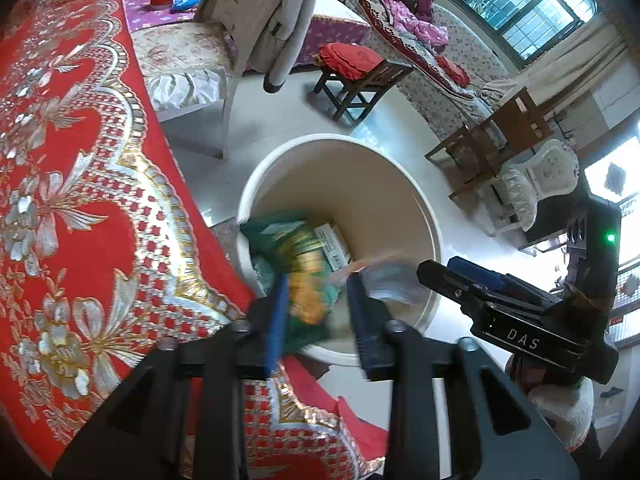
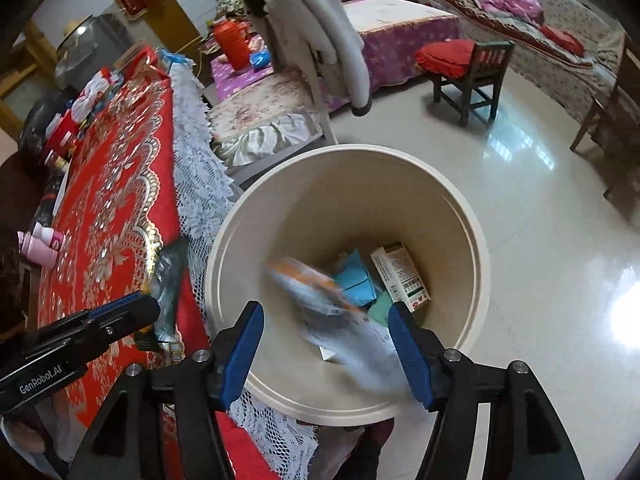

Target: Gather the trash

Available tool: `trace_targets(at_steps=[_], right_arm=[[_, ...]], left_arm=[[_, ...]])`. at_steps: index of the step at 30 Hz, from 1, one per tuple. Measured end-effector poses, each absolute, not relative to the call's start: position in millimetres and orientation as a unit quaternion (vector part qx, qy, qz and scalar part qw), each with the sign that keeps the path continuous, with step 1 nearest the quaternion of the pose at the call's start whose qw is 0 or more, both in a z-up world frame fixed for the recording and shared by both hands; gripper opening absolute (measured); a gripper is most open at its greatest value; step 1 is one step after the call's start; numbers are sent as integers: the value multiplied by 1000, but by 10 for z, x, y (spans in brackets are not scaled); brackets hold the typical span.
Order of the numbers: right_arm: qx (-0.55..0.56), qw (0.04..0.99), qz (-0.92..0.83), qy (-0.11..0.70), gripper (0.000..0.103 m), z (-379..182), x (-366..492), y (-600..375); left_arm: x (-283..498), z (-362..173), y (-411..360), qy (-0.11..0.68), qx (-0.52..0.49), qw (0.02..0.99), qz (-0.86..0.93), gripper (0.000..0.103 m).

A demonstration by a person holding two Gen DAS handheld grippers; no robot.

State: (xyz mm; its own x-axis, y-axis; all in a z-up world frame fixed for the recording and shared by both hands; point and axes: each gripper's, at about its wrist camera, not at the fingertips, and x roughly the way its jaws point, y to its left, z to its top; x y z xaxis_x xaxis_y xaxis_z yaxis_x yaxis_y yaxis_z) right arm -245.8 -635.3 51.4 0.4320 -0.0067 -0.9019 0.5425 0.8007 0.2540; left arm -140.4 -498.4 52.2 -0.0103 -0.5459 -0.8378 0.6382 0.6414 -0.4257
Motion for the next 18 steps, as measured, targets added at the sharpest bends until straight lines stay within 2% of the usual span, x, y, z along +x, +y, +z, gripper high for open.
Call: trace_targets(at_steps=[1, 3, 18], right_arm=[[265, 803, -172, 505, 62, 515, -2467, -6356], [263, 803, -172, 506, 62, 521, -2471, -6352], [224, 832, -201, 467, 62, 839, -2577, -6035]], left_arm=[[-1392, 515, -4979, 572, 38, 701, -423, 42], [-1388, 502, -4990, 573, 35, 701, -423, 44], [-1439, 745, -4794, 517, 71, 760, -389, 44]])
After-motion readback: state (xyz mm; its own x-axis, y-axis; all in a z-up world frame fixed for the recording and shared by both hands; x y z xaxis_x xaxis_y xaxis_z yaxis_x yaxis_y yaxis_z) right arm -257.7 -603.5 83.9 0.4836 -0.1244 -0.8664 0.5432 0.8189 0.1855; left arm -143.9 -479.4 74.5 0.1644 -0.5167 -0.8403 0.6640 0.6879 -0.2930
